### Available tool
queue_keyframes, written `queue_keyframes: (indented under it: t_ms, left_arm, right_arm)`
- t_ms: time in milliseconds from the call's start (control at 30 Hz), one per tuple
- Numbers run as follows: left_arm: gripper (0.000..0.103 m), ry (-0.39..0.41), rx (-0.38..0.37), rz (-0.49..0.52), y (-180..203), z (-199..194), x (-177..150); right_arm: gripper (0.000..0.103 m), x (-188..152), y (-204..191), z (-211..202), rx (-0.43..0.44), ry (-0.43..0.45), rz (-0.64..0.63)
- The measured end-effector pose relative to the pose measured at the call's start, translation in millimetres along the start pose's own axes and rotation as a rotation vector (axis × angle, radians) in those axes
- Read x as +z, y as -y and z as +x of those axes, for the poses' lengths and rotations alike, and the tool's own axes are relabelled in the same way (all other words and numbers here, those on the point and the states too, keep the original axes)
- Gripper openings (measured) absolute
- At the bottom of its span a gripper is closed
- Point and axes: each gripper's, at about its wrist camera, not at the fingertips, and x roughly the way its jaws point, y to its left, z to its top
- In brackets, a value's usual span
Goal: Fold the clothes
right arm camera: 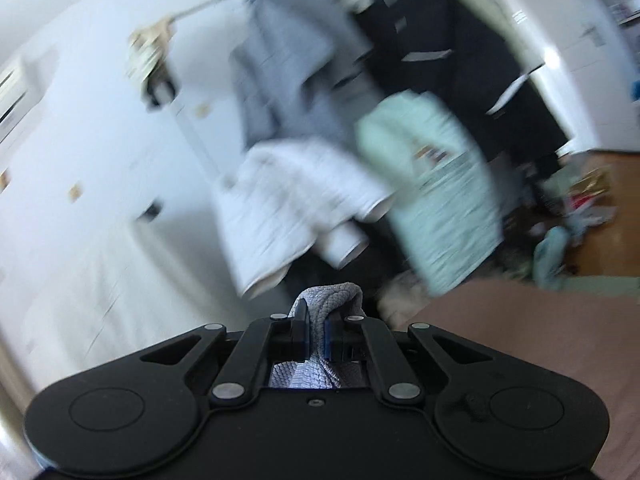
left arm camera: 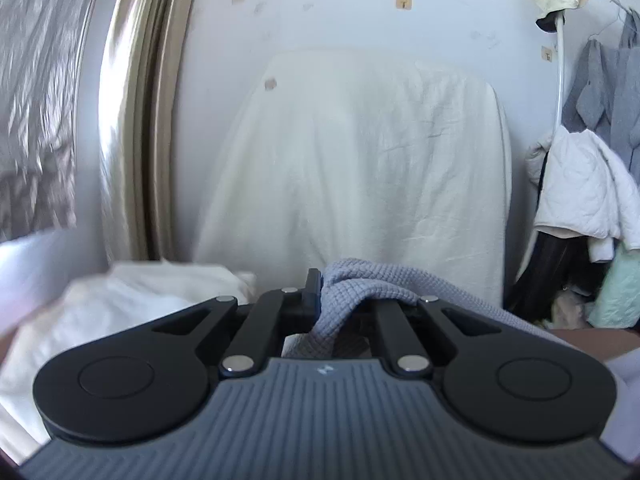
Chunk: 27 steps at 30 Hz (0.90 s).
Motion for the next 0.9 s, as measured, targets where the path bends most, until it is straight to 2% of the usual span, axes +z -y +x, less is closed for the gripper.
queue_keyframes:
  t_ms: [67,100,133,200,267,300,367,433,500,600,700,733,833,900]
  left_arm:
    - [0.005,-0.071,-0.005,0.066,7,7,-24]
    - [0.005,-0.108,-0.008,0.095,11,9,-39]
    - [0.005,-0.149,-0.012,0.113,13,11,-55]
    - [0.005,-0.2,-0.003,0.123,14,11,-83]
    - [0.005,-0.221,0.058,0.192,19,11,-108]
    - [0.005,-0.22,0.086,0.222,20,10,-117]
    - [0.005,-0.227,0.095,0.216,18,10,-126]
    - [0.005,-0.222,0.086,0.195,17,8,-127]
    - [0.005,-0.195,0.078,0.188,16,4,-122]
    - [0.005,-0.145,0.056,0.157,10,-7,-108]
    - [0.005,-0.121,0.039,0.117,3,-17,-100]
    - [0.005,-0.122,0.039,0.113,1,-19,-100]
    - [0.005,-0.116,0.047,0.157,-1,-31,-110]
    - [0.005,-0.113,0.046,0.195,0,-35,-115]
  right_arm:
    - [0.021,-12,7,20,-0.07,-0.102,-0.071]
    - [0.036,-24,12,32,-0.112,-0.18,-0.104]
    - [0.039,-39,18,40,-0.144,-0.243,-0.12]
    - [0.039,-67,27,50,-0.194,-0.335,-0.115]
    - [0.04,-83,33,54,-0.221,-0.414,-0.054]
    - [0.04,-85,33,53,-0.208,-0.438,-0.012]
    - [0.043,-85,25,41,-0.18,-0.437,0.011]
    - [0.058,-84,9,23,-0.164,-0.425,-0.015]
    - [0.066,-89,-3,5,-0.105,-0.458,0.008]
    - [0.071,-108,-10,-20,0.052,-0.572,0.13]
    - [0.073,-138,-19,-34,0.163,-0.772,0.169]
    - [0.073,-150,-21,-37,0.179,-0.844,0.188]
    - [0.073,-185,-18,-40,0.158,-1.031,0.29]
    - [0.073,-198,-21,-41,0.14,-1.061,0.288]
